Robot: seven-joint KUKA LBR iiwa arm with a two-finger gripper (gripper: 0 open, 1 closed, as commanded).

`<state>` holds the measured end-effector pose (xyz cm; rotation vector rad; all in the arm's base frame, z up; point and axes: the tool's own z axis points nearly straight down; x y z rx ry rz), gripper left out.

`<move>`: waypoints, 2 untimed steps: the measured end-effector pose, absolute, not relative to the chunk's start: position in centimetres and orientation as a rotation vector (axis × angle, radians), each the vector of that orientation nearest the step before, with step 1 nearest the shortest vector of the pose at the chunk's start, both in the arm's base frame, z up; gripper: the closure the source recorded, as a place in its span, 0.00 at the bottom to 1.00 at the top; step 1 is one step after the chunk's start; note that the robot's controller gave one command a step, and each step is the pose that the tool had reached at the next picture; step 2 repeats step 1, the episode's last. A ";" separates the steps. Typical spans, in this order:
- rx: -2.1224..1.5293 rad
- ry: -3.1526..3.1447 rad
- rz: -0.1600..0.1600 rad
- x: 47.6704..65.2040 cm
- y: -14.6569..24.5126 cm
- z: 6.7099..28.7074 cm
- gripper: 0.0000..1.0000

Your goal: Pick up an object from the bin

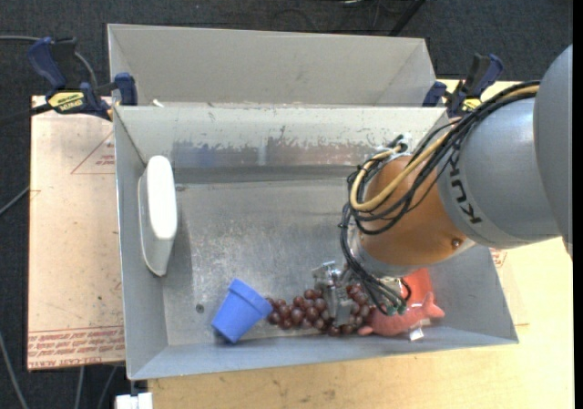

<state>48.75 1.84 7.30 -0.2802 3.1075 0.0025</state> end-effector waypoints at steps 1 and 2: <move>-0.280 3.107 0.002 48.8 1.8 7.3 1.00; -0.280 3.107 0.002 48.8 1.8 7.3 1.00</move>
Offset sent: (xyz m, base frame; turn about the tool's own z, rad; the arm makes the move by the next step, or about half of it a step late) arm 0.0001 0.0000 0.0100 0.0000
